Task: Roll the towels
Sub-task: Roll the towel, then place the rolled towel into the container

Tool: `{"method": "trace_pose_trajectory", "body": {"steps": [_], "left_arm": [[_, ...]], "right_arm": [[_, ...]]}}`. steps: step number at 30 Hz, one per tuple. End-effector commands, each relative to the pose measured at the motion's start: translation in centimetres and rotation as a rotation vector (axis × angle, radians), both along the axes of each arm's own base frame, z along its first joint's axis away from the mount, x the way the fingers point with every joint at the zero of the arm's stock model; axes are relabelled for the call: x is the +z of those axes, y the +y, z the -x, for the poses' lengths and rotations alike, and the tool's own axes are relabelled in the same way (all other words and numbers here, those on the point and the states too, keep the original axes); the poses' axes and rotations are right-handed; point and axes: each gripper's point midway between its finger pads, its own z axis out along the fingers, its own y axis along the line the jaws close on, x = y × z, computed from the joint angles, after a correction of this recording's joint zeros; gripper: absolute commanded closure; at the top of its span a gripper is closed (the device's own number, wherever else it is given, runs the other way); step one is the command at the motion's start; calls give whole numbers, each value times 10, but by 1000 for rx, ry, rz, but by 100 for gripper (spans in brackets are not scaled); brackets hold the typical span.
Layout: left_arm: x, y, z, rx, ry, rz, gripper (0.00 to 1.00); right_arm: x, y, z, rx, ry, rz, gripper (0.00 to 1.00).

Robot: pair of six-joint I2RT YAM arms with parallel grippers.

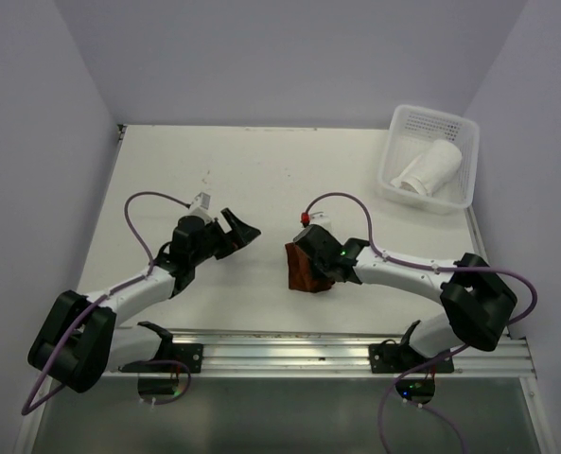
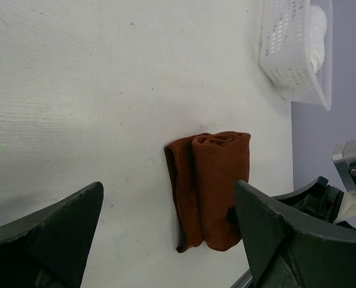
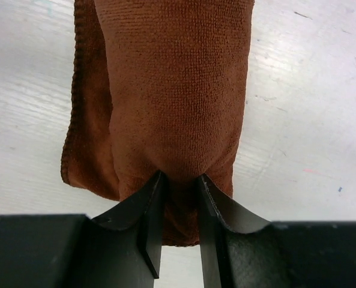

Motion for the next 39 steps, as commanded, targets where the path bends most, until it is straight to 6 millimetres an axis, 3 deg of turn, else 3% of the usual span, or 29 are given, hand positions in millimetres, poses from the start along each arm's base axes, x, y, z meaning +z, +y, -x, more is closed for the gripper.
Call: {"method": "trace_pose_trajectory", "body": {"steps": [1, 6, 13, 16, 19, 23, 29, 34, 39], "left_arm": [[18, -1, -12, 5, -55, -1, 7], [34, -18, -16, -36, -82, 112, 9], [82, -70, -24, -170, -125, 345, 19], [97, -95, -19, -221, -163, 417, 30], [96, -114, -11, -270, -163, 481, 44], [77, -127, 1, -319, -138, 562, 61], [48, -138, 11, -355, -77, 559, 71], [4, -135, 12, -337, 27, 419, 75], [-21, -126, 16, -318, 54, 317, 78]], "right_arm": [[2, 28, 5, 62, 19, -132, 71], [1, 24, 5, 70, 9, -113, 73], [3, 18, 3, 63, -43, -36, 80], [4, 23, 5, 72, -44, -29, 81], [4, 25, 6, 61, -38, -45, 81], [8, 25, 7, 48, -47, -67, 81], [12, 28, 8, 45, -44, -96, 79], [24, 32, 9, 38, -53, -156, 62], [44, 29, 7, 9, -82, -239, 50]]}}
